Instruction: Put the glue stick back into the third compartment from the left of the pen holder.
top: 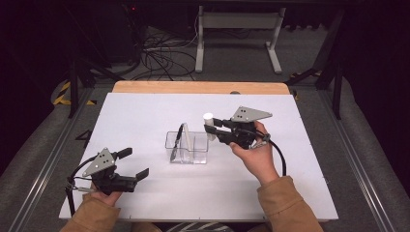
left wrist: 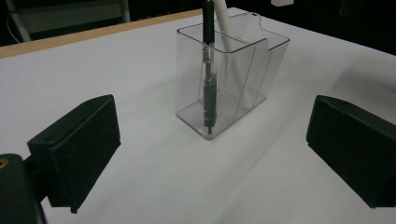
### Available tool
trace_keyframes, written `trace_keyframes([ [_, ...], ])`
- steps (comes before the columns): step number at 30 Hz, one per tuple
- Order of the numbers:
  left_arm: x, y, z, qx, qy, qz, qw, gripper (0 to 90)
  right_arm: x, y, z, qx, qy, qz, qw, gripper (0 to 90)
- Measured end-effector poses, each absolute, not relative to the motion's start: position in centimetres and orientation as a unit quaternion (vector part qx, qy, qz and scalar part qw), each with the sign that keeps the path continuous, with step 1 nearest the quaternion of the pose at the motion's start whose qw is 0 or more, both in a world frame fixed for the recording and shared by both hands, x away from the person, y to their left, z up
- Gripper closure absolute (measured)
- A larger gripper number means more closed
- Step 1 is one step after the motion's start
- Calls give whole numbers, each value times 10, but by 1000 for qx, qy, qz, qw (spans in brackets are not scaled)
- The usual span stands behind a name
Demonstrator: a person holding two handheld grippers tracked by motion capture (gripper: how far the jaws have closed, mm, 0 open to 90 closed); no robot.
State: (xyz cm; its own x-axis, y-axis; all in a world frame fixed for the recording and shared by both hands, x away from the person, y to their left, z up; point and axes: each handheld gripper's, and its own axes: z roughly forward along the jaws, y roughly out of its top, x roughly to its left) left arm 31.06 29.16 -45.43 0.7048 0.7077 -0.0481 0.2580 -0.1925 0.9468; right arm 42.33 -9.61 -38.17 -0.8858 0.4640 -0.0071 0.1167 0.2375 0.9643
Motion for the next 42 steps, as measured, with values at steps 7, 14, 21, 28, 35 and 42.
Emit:
trace_keyframes([
  [7,311,292,-454,745,324,205,546,36,424,-92,-392,153,759,617,141,685],
  [14,310,292,-454,745,324,205,547,36,426,-88,-403,137,747,636,139,686],
  [21,311,292,-454,745,323,205,546,36,426,-86,-406,137,746,637,135,685],
  [28,310,292,-454,745,323,206,546,36,426,-84,-411,141,750,632,134,685],
  [35,310,292,-454,744,325,205,547,36,427,-80,-418,140,757,623,135,684],
  [42,310,292,-454,743,325,206,548,36,427,-78,-426,143,764,617,125,683],
])
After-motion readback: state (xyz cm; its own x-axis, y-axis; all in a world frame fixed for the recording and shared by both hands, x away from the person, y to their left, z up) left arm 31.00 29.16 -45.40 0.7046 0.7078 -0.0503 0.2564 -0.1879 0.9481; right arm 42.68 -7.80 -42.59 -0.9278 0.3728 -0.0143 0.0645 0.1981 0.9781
